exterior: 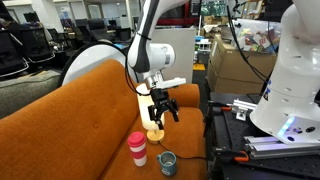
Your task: Move the blue cup forward
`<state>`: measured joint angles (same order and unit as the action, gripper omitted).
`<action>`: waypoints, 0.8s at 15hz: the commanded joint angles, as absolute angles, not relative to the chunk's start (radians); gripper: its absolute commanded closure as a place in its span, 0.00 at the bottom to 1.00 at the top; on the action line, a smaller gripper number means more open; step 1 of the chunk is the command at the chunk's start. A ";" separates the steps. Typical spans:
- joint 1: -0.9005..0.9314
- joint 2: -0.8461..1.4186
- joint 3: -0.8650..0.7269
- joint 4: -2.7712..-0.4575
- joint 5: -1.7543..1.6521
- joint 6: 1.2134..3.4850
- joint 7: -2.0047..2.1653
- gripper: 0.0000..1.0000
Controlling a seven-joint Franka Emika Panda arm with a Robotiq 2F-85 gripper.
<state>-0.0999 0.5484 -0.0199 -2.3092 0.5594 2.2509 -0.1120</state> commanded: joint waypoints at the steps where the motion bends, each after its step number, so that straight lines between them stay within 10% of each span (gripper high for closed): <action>1: -0.151 0.629 0.017 -2.240 0.561 2.202 -0.153 0.00; 12: -0.162 0.725 0.029 -2.229 0.591 2.273 -0.129 0.00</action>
<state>-0.1494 0.7237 0.0189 -2.2317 0.6023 2.2714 -0.1366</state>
